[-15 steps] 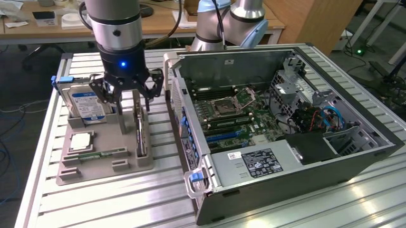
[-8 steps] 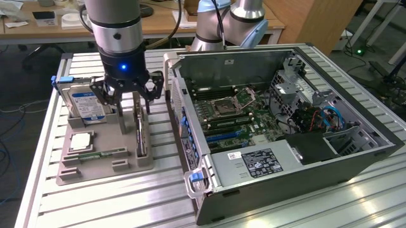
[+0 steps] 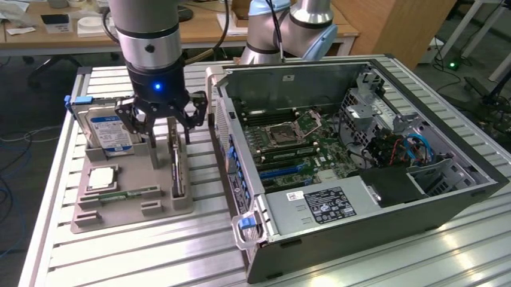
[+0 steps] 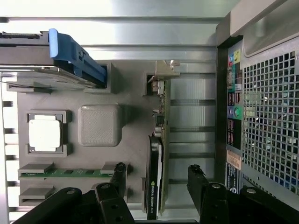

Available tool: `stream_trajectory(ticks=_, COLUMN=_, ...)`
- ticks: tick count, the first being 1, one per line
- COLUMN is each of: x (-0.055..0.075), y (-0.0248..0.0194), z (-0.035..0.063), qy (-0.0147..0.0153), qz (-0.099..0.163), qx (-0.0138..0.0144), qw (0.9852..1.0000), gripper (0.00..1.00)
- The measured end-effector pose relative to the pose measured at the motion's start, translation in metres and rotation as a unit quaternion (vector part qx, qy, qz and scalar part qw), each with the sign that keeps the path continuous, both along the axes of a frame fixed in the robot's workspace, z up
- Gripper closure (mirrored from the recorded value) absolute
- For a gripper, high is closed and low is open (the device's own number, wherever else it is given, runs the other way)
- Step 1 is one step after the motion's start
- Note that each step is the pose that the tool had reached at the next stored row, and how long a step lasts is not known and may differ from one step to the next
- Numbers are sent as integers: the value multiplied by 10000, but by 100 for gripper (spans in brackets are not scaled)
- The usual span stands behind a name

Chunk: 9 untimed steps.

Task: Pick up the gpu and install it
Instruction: 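Pick up the gpu and move the gpu toward the slot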

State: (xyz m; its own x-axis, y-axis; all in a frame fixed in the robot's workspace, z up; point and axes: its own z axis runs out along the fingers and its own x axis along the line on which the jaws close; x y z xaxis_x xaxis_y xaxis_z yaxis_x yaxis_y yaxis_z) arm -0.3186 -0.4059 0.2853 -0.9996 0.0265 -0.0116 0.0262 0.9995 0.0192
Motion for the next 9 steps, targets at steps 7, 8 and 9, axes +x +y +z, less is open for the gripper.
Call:
stream_trajectory(ticks=7, x=4, y=-1, z=-25, qy=-1, qz=0, qx=0, qw=10000, gripper=35)
stream_trajectory(ticks=8, x=10, y=-3, z=-29, qy=1, qz=2, qx=-1, qw=10000, gripper=35)
stream_trajectory(ticks=9, x=19, y=-3, z=-33, qy=3, qz=1, qx=-1, qw=10000, gripper=35)
